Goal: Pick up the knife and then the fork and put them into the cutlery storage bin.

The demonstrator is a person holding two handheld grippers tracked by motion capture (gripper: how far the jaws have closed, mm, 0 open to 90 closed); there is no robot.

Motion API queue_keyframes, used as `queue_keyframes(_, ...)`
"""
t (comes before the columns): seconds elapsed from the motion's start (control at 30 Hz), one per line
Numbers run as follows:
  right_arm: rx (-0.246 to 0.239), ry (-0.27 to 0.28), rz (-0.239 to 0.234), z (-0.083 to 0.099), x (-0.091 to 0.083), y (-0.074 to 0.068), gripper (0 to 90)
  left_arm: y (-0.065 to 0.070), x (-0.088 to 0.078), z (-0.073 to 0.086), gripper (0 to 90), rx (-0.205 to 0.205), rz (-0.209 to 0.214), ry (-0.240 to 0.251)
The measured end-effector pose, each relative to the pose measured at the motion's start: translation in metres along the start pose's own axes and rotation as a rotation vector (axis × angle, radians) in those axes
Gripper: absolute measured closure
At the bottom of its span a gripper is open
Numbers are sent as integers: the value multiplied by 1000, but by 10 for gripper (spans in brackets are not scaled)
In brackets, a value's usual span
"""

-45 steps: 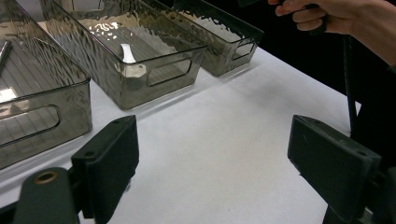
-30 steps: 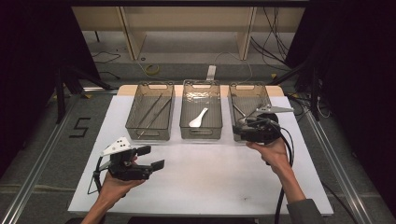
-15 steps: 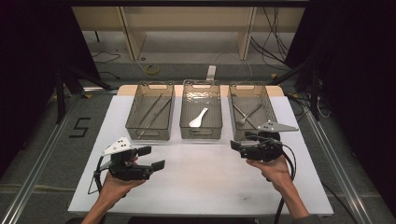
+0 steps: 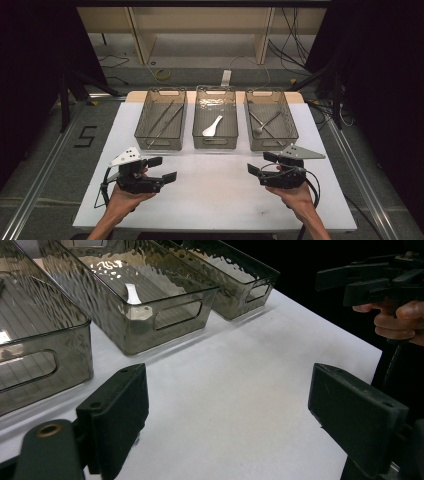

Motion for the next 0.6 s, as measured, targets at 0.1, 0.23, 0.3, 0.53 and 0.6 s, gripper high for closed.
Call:
queue_keyframes(0.1, 3, 5, 7, 5, -3, 1, 232, 1, 0, 0, 159, 1, 2, 1)
queue_keyframes(0.23, -2, 10, 4, 10, -6, -1, 209, 1, 0, 0, 159, 2, 3, 2)
queue_keyframes(0.3, -19, 19, 12, 11, -8, -2, 199, 1, 0, 0, 159, 4, 6, 4)
queue_keyframes(0.53, -1, 6, 15, 22, -12, -2, 178, 1, 0, 0, 159, 7, 11, 0)
queue_keyframes(0.6, 5, 6, 18, 24, -13, -2, 177, 2, 0, 0, 159, 4, 12, 1)
Point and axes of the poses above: each handheld gripper's, and its own axes: x roughly forward along the jaws, z roughly out of its underside, y roughly to its right, the point moved 9 cm from there along x, roughly forward along the jaws, and after that the axes turned 6 degrees about y, right-handed, at the moved point
